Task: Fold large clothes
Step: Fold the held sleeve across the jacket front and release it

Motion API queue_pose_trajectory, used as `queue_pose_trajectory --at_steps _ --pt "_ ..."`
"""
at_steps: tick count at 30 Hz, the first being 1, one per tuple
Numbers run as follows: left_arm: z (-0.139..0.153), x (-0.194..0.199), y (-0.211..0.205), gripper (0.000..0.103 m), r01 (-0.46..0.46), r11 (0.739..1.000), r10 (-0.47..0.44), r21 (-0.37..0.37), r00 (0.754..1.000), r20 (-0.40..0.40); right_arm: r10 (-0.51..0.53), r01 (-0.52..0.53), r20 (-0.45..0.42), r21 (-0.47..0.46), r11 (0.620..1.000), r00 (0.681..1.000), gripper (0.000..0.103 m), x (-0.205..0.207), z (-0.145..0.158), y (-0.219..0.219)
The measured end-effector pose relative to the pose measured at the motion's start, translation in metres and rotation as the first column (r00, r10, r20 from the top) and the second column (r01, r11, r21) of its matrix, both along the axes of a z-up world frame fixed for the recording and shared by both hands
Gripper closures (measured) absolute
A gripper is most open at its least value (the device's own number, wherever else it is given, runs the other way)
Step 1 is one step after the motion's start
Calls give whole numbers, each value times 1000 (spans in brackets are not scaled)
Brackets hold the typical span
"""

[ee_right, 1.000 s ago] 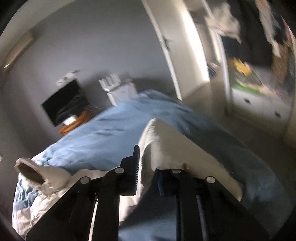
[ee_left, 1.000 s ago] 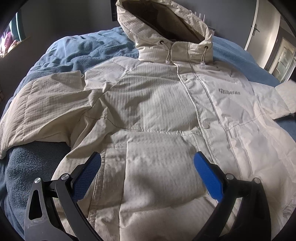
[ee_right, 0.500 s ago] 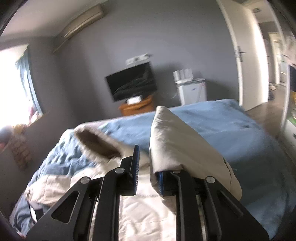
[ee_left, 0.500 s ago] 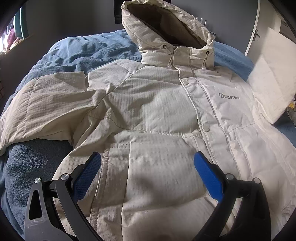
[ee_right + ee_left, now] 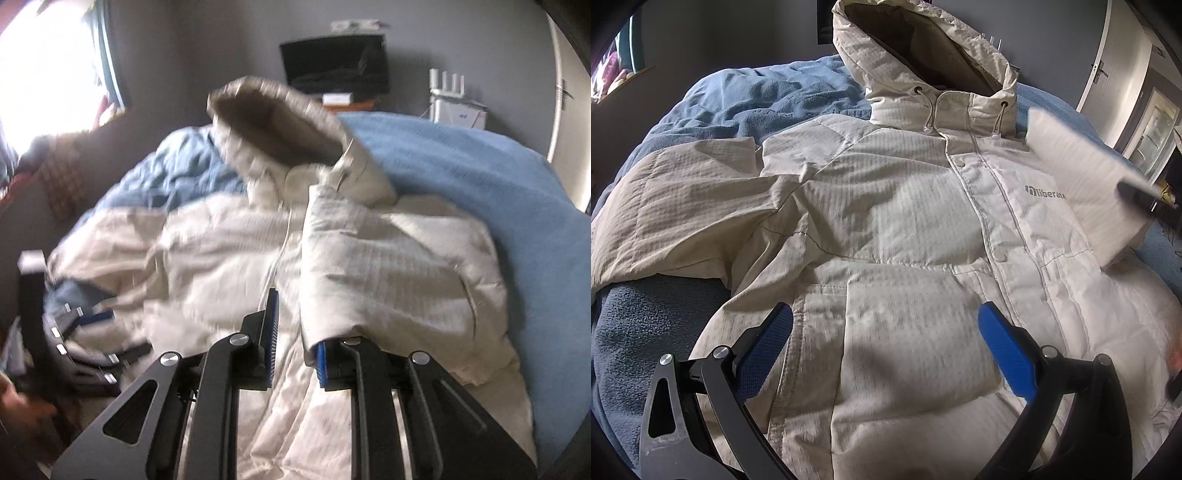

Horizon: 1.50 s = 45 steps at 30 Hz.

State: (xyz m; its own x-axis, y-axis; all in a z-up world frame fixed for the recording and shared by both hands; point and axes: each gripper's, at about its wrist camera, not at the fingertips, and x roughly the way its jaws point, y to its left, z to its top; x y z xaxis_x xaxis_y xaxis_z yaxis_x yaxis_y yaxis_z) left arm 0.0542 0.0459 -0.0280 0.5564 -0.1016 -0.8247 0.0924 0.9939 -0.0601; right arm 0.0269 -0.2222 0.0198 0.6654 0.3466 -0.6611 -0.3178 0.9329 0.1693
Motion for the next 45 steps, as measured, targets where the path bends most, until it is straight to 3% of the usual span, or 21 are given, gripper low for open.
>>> queue_pose_trajectory --at_steps 8,13,14,17,22,27,30,33,36,41,43,45 --pt "-1 -1 -1 7 -5 1000 5 15 1000 -1 119 -119 -194 10 993 974 88 15 -51 22" --pt "-1 -1 -1 7 -8 1000 8 22 1000 -2 132 -126 -287 40 991 949 85 19 -71 21" --pt "-1 -1 -1 7 -9 1000 9 21 1000 -3 126 -117 -296 48 992 947 77 19 -72 19" --pt "-1 -1 -1 7 -9 1000 9 21 1000 0 87 -73 -312 54 996 946 42 17 -70 10" --pt "0 -5 1 7 -13 1000 13 27 1000 4 63 -46 -299 61 997 952 31 8 -56 -6" --pt "2 -10 0 7 -32 997 32 64 999 8 -10 23 -216 57 998 976 20 -2 -28 -34" --pt "10 -15 -3 7 -56 993 53 107 998 30 -144 143 -98 -20 990 985 8 -9 -7 -57" --pt "28 -21 -8 7 -50 990 43 129 997 57 -238 240 35 -88 967 971 8 -14 9 -73" --pt "59 -23 -20 7 -21 984 1 177 994 113 -290 302 111 -113 947 951 8 -13 16 -87" --pt "126 -18 -54 7 39 946 -121 322 963 239 -341 340 1 -91 936 940 8 3 5 -112" --pt "144 -13 -69 7 72 938 -171 339 947 272 -392 389 -16 -103 916 920 8 7 -1 -123" --pt "153 -4 -85 7 140 937 -236 321 930 283 -418 419 27 -117 901 908 8 2 -3 -127"
